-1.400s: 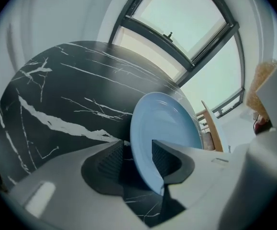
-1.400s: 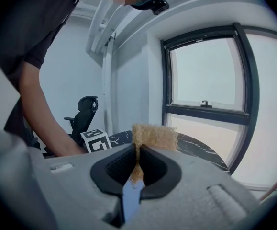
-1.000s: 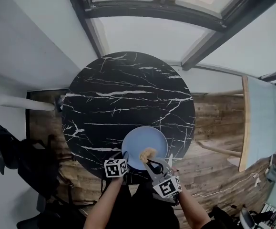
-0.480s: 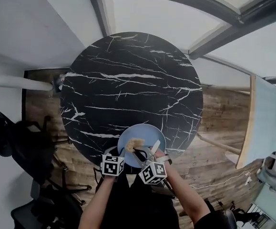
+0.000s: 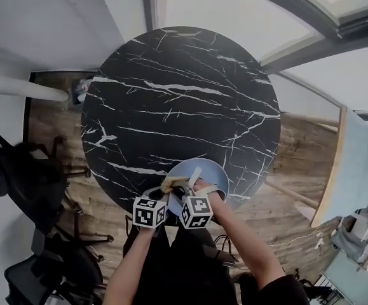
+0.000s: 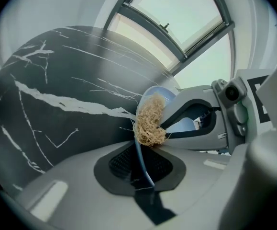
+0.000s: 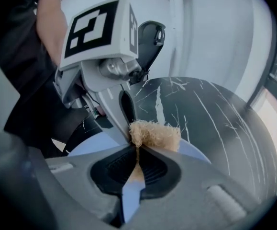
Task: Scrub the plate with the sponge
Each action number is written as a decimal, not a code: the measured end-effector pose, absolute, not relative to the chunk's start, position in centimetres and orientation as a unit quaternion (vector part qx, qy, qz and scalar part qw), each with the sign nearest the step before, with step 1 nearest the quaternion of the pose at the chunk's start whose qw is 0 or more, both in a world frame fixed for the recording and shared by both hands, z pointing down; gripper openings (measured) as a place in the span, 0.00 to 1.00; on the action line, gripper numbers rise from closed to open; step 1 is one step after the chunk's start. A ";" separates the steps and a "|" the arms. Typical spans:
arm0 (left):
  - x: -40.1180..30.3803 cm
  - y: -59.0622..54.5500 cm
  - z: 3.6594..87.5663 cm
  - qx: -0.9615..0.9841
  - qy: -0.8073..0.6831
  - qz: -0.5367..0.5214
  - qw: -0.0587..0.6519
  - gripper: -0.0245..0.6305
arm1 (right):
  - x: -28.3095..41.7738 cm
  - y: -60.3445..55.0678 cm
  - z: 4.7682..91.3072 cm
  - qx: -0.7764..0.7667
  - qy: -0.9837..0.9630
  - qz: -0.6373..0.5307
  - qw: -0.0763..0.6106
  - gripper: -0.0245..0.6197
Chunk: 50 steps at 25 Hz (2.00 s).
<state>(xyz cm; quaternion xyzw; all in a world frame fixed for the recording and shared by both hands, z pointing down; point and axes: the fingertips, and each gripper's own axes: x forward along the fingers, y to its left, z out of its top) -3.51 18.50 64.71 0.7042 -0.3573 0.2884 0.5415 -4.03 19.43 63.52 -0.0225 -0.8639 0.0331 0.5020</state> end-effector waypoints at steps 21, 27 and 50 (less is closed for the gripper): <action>-3.5 18.9 64.6 0.708 -0.338 0.301 0.542 0.08 | -3.0 15.2 64.5 0.101 -0.845 0.065 0.521 0.07; -3.5 18.9 64.6 0.700 -0.351 0.287 0.552 0.08 | -0.1 12.4 64.7 0.160 -0.814 0.057 0.555 0.07; -4.1 18.7 64.8 0.666 -0.396 0.220 0.592 0.06 | 10.5 12.6 65.2 0.246 -0.690 0.096 0.674 0.07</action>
